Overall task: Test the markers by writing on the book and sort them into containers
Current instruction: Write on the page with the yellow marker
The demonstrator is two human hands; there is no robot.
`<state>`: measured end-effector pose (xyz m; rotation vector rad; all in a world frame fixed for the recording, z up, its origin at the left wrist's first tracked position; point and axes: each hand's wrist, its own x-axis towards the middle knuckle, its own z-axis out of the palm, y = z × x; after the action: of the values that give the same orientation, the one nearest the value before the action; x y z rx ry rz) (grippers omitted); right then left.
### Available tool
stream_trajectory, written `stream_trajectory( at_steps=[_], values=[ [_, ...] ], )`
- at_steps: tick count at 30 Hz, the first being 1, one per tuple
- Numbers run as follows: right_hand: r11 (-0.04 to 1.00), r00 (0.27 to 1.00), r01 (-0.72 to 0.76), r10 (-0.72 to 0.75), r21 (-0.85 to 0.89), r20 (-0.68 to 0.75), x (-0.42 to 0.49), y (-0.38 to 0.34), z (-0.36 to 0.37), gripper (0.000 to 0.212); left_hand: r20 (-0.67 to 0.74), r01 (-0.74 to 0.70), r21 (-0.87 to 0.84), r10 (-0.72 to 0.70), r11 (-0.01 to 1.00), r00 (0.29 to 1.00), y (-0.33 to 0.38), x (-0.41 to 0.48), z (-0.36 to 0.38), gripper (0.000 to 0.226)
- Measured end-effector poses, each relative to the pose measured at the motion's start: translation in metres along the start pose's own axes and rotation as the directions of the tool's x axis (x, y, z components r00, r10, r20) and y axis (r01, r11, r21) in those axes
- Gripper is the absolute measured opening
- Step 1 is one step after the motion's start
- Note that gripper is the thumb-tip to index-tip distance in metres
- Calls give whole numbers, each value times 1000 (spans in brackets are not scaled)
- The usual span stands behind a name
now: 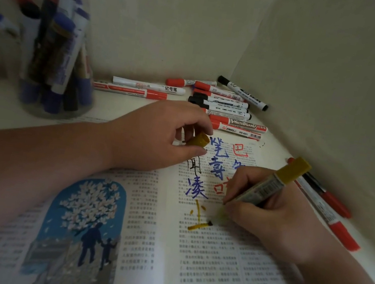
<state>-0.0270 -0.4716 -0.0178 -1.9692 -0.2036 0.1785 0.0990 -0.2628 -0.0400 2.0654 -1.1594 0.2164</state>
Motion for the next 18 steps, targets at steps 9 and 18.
stream_trajectory(
  at_steps=[9, 18],
  values=[
    [999, 998, 49, -49, -5, 25, -1, -2, 5, 9, 4, 5, 0, -5, 1000, 1000, 1, 0, 0, 24],
    [996, 993, 59, -64, 63, 95, -3, -3, 0, 7, 7, 10, -12, -10, 1000, 1000, 1, 0, 0, 26]
  ],
)
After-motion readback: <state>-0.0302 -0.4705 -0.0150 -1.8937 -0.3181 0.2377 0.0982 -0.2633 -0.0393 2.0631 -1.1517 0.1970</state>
